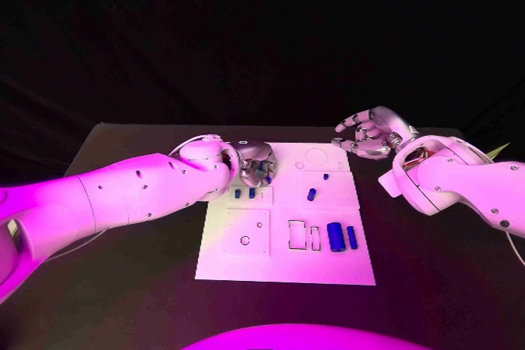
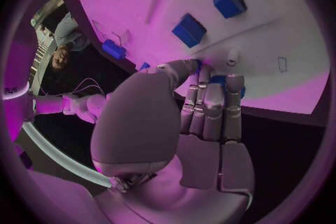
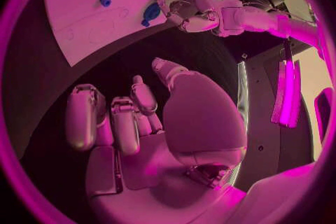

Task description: Assemble the parts on the task board

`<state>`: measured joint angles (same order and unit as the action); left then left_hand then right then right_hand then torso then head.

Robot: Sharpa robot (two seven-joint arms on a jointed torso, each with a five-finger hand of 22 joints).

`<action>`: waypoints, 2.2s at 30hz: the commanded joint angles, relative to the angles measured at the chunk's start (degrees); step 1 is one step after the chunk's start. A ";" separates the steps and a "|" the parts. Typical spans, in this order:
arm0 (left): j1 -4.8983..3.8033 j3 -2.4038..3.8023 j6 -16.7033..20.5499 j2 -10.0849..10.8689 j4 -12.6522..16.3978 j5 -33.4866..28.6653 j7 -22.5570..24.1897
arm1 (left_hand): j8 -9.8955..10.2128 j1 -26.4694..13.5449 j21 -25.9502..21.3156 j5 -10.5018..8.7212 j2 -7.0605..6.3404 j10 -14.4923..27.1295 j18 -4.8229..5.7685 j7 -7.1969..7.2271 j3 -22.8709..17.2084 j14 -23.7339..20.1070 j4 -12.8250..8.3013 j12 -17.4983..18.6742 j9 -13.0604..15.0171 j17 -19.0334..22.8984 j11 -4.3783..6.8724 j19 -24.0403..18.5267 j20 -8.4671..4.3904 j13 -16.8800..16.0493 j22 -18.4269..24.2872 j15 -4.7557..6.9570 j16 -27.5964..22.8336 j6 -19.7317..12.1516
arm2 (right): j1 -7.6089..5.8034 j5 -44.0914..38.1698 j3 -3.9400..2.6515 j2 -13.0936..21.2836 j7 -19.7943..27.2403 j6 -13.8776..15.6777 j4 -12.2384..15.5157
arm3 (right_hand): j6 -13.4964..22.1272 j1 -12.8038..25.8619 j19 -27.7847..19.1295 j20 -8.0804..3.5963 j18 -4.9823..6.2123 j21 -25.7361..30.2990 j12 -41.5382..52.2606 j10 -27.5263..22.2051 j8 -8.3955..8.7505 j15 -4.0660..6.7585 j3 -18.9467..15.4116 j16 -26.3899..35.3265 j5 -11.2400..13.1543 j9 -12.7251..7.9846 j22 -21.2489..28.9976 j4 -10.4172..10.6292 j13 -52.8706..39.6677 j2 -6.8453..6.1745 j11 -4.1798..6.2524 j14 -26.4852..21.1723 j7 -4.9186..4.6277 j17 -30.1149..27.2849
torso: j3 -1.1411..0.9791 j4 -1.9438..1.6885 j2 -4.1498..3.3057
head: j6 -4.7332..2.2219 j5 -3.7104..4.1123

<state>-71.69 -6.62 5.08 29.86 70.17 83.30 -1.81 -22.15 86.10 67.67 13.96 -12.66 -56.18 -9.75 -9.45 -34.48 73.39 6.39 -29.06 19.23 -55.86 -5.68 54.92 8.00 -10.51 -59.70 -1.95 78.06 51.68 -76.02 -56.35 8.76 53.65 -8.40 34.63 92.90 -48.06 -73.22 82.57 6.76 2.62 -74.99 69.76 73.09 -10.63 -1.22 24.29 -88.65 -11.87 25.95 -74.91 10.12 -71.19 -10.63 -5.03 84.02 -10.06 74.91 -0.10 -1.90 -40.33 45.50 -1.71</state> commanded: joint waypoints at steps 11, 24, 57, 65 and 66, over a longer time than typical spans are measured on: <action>-0.12 3.10 1.61 4.68 5.28 -5.69 0.30 | 0.42 -1.04 0.70 -0.23 -0.05 -0.86 1.26 0.05 0.00 0.79 -0.41 0.98 -0.09 -0.53 -0.05 1.04 -0.06 0.17 -0.69 0.02 0.66 0.59 | 0.02 -0.42 -0.01 0.06 0.73 0.05 0.03 | 0.04 -0.07 -0.26 -0.11 0.85 0.15 0.25 0.43 -0.24 0.54 0.32 0.35 -0.21 0.05 -6.20 0.14 -0.02 -0.50 0.12 4.80 0.19 10.47 | -0.05 -0.16 0.09 | -0.21 -0.36; -0.13 3.62 -1.59 8.36 5.75 -6.79 -0.90 | 0.54 -1.48 0.68 -0.25 -0.12 -1.28 1.27 0.14 0.07 0.94 -0.42 1.38 -0.08 -0.53 0.01 1.05 -0.05 0.23 -0.69 0.05 0.73 0.93 | 0.02 -0.42 -0.01 0.17 0.63 -0.01 0.06 | 0.01 -0.08 -0.22 -0.14 0.84 0.11 0.25 0.50 -0.35 0.57 0.37 0.34 -0.21 0.08 -6.23 0.12 0.03 -0.53 0.15 4.82 0.22 10.53 | 0.04 -0.12 0.02 | -0.35 -0.48; 0.10 2.52 -4.02 7.39 2.71 -7.46 -0.24 | 0.69 -2.03 0.91 -0.40 -0.17 -1.85 1.40 0.28 0.23 1.25 -0.40 1.88 -0.06 -0.90 0.14 1.57 -0.06 0.27 -1.11 0.12 0.93 1.36 | 0.03 -0.51 -0.01 -0.12 0.63 0.02 -0.15 | 0.01 -0.08 -0.22 -0.14 0.84 0.11 0.25 0.50 -0.35 0.57 0.37 0.34 -0.21 0.08 -6.23 0.12 0.03 -0.53 0.15 4.82 0.22 10.53 | -0.05 -0.01 -0.03 | -0.12 -0.80; 0.11 2.47 -3.99 7.23 2.71 -7.68 0.00 | 0.69 -2.08 1.02 -0.41 -0.12 -2.03 1.44 0.32 0.23 1.31 -0.44 1.97 -0.03 -0.93 0.19 1.77 -0.07 0.27 -1.27 0.16 0.98 1.51 | 0.03 -0.54 -0.01 -0.14 0.60 0.02 -0.17 | 0.05 -0.04 -0.18 -0.17 0.83 0.14 0.27 0.62 -0.48 0.61 0.42 0.31 -0.21 0.11 -6.23 0.13 0.08 -0.58 0.18 4.85 0.24 10.62 | 0.02 -0.03 -0.02 | -0.04 -0.74; 0.11 2.47 -4.00 7.20 2.72 -7.71 0.03 | 0.69 -2.10 0.98 -0.41 -0.11 -2.11 1.43 0.33 0.23 1.32 -0.46 2.00 -0.02 -0.92 0.21 1.73 -0.07 0.26 -1.23 0.17 0.98 1.57 | 0.03 -0.55 -0.01 -0.14 0.60 0.02 -0.18 | 0.05 -0.04 -0.18 -0.17 0.83 0.14 0.27 0.62 -0.48 0.61 0.42 0.31 -0.21 0.11 -6.23 0.13 0.08 -0.58 0.18 4.85 0.24 10.62 | 0.03 -0.04 -0.02 | -0.03 -0.74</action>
<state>-71.65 -4.10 1.72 37.24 72.76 76.16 -2.61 -21.82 84.42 68.50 13.75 -12.83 -57.89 -9.25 -9.00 -34.32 74.42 6.23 -27.42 19.21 -56.77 -5.61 56.31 8.00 -10.34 -60.93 -1.74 78.73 52.93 -76.02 -56.39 8.76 53.55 -8.38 34.65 92.70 -48.06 -73.22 82.57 6.76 2.62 -75.00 69.76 73.30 -11.06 -1.01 24.45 -88.65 -11.87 25.98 -74.93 10.28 -71.15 -10.63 -4.82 83.81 -10.06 74.90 -0.12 -1.92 -40.35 45.43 -2.47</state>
